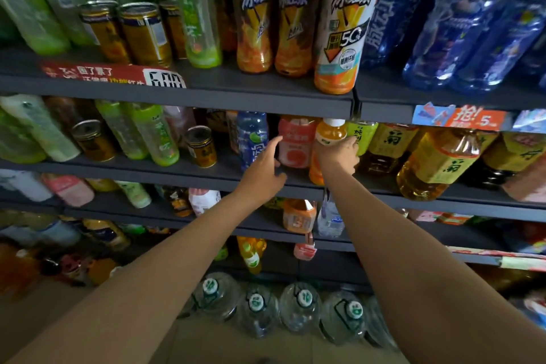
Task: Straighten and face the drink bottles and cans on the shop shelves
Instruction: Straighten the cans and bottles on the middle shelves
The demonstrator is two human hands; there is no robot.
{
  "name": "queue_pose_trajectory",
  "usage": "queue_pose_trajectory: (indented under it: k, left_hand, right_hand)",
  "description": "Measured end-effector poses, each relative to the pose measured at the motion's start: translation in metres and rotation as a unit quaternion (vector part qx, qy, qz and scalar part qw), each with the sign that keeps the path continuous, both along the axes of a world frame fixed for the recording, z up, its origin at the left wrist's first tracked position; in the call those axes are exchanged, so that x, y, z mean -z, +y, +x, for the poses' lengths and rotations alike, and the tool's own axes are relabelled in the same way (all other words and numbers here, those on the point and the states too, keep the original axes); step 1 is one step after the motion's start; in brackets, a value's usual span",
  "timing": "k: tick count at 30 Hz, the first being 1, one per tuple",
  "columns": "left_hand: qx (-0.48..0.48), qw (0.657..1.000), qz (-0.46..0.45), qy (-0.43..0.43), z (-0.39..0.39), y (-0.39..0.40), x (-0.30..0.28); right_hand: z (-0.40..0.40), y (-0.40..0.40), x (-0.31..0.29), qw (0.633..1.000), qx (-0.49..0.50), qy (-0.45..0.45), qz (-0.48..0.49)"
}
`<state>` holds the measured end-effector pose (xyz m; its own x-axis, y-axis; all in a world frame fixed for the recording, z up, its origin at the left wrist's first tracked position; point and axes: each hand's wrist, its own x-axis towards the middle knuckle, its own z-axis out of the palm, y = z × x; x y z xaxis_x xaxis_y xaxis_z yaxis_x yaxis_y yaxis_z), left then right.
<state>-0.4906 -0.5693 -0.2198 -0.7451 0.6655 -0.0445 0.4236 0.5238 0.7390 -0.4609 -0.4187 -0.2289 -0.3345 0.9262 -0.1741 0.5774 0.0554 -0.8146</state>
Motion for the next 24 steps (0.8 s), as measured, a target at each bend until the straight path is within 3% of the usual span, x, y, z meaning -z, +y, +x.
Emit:
queue_pose_trajectory:
  k: [3, 8, 12, 24]
  left_hand:
    - [0.002, 1.0, -0.019, -0.005, 0.002, -0.003, 0.006]
    - [0.086, 0.994, -0.06, -0.034, 0.037, 0.002, 0.01]
    - [0.157, 0.985, -0.051, -0.053, 0.083, 0.041, 0.003]
    - [0.269, 0.963, -0.006, -0.019, 0.256, 0.245, -0.026]
  right_hand:
    - [0.012, -0.007, 0.002, 0.999, -0.008, 0.002, 0.045]
    - [0.085, -0.025, 0.01, 0.997, -0.05, 0.031, 0.051]
    - [0.151, -0.012, 0.004, 0.999, 0.046, 0.008, 0.011]
    - [0.331, 0.171, -0.032, 0.978, 0.186, 0.041, 0.088]
